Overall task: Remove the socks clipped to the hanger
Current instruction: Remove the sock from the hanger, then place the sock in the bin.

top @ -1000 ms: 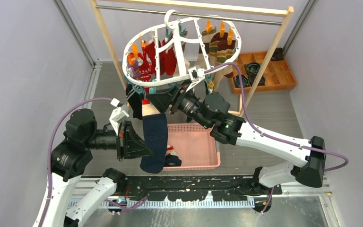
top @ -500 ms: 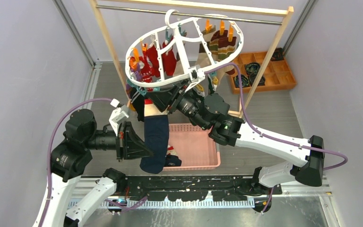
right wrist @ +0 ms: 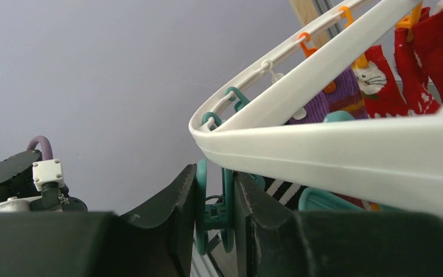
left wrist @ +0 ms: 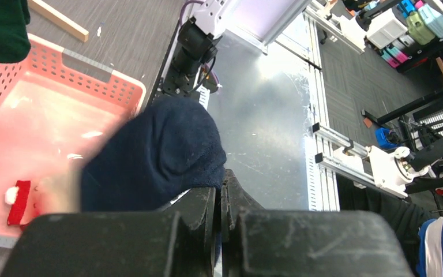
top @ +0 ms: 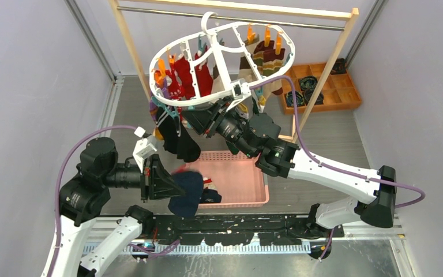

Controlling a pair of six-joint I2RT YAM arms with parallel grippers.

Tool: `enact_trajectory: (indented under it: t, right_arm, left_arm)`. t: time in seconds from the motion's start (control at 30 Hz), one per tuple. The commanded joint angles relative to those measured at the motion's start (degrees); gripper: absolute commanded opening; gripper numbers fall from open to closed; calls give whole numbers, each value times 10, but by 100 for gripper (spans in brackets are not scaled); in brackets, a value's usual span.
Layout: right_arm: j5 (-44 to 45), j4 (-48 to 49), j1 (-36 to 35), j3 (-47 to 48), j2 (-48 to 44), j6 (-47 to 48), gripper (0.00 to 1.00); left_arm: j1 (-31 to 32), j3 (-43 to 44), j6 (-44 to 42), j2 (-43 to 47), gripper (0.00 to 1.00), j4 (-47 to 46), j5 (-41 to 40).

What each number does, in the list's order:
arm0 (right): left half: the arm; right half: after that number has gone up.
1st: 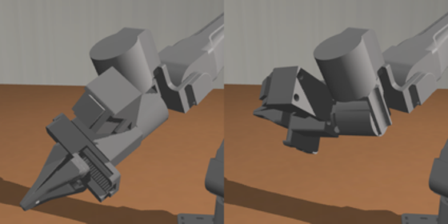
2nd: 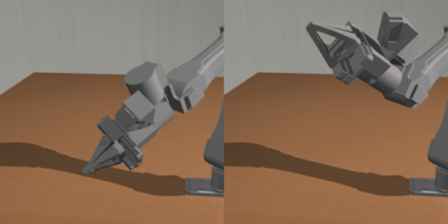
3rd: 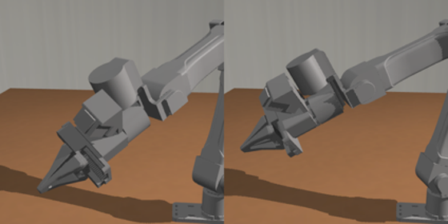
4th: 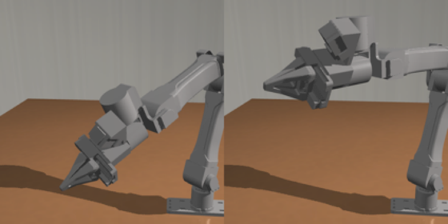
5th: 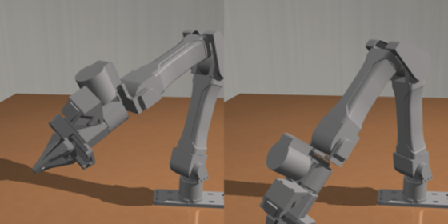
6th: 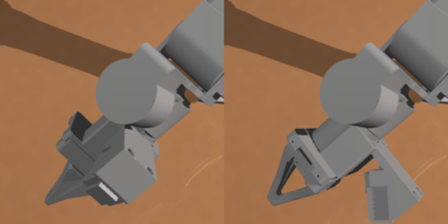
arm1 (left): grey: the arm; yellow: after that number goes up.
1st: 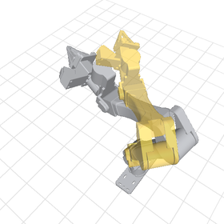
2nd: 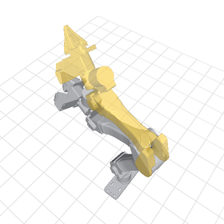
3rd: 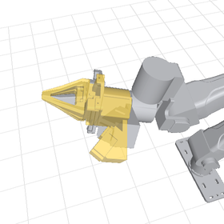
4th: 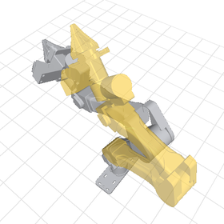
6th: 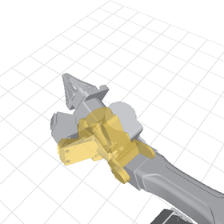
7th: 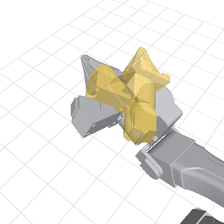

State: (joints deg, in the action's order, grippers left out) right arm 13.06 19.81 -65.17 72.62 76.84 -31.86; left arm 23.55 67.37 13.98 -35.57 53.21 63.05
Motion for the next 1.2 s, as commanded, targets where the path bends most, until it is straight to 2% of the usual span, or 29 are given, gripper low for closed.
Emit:
enact_trajectory:
  t: [0.0,0.1,0.17,0.2,0.37,0.5,0.6,0.77,0.87,0.9,1.0,1.07,1.1,1.13,1.17]
  right_arm:
    - [3,-34,0,25,-25,-6,24]
    - [-11,-80,0,1,-50,-11,75]
    - [-25,-99,-1,-34,-78,-18,95]
    - [-37,-102,-2,-53,-97,-23,99]
    - [-84,-124,-53,-130,-162,-12,100]
    - [-104,-143,-126,-140,-150,20,100]
    - [-132,-119,-152,-143,-139,30,99]
    - [-181,-106,-154,-128,-115,32,91]
    - [-206,-114,-154,-115,-92,30,76]
    - [-209,-114,-154,-112,-86,29,70]
    - [-197,-115,-154,-113,-84,30,42]
    - [-165,-118,-154,-123,-99,31,16]
    - [-145,-124,-154,-129,-115,27,3]
    - [-120,-134,-153,-134,-126,26,1]
    - [-93,-154,-152,-137,-137,25,1]
  left_arm:
    - [-2,14,-64,4,0,55,-9]
    - [-2,26,-105,3,0,90,-18]
    - [-2,33,-129,3,0,108,-25]
    - [-2,36,-136,3,0,115,-29]
    - [-2,46,-181,0,0,131,-34]
    - [-1,49,-190,-2,0,131,-32]
    - [-1,54,-191,-4,0,129,-31]
    - [-1,71,-196,-8,0,135,-30]
    - [-1,78,-198,-10,0,136,-29]
    - [-1,78,-198,-10,0,136,-29]
    - [-1,79,-208,-11,0,147,-23]
    - [-1,76,-212,-12,0,153,-29]
    - [-2,76,-213,-10,4,153,-35]
    - [-1,75,-213,-9,19,152,-43]
    - [-1,73,-213,-8,40,150,-52]
